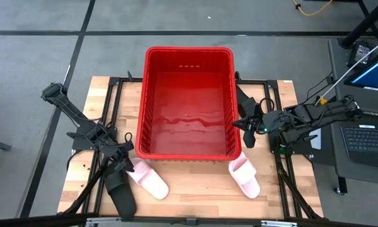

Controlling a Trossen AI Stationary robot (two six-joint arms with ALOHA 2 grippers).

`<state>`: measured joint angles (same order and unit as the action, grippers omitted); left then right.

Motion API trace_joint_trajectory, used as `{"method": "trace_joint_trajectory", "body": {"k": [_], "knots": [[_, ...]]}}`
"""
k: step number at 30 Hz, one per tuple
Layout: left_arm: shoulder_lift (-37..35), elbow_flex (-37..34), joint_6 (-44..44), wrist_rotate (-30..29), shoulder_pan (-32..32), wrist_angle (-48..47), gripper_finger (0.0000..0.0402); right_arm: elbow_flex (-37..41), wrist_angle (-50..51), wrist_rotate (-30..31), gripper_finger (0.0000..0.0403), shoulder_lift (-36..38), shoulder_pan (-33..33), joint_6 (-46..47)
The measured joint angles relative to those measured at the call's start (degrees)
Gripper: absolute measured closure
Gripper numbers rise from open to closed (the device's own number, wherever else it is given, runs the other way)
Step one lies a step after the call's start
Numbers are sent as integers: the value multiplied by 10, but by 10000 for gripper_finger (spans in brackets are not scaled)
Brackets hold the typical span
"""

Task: Pick and place slides into bin
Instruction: Put the left pink slide into the bin

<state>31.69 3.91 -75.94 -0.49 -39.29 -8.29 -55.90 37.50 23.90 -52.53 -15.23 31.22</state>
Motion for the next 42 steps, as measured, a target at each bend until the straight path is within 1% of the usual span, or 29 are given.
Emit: {"method": "trace_joint_trajectory", "body": {"k": [8,13,16,24,27,30,33,37,38,42], "knots": [[0,-11,0,0,0,50,227,0,-2,0,397,-5,0,0],[7,-11,2,-2,0,47,229,0,-5,0,397,-8,0,1],[19,-11,2,-14,0,47,232,0,-5,0,397,-11,0,2],[55,-11,7,-17,0,54,239,0,-6,0,397,-23,0,2],[66,-11,14,-17,0,71,257,0,-8,0,397,-24,0,2],[69,-11,33,-14,0,94,283,0,-8,0,397,-25,0,2],[69,-11,50,-11,0,118,320,0,-9,0,397,-25,0,2],[69,-11,50,-11,0,123,383,0,-9,0,397,-25,0,2],[69,-11,43,-10,0,124,390,0,-9,0,397,-25,0,2],[69,-11,32,0,0,124,396,0,-9,0,397,-25,0,2]]}}
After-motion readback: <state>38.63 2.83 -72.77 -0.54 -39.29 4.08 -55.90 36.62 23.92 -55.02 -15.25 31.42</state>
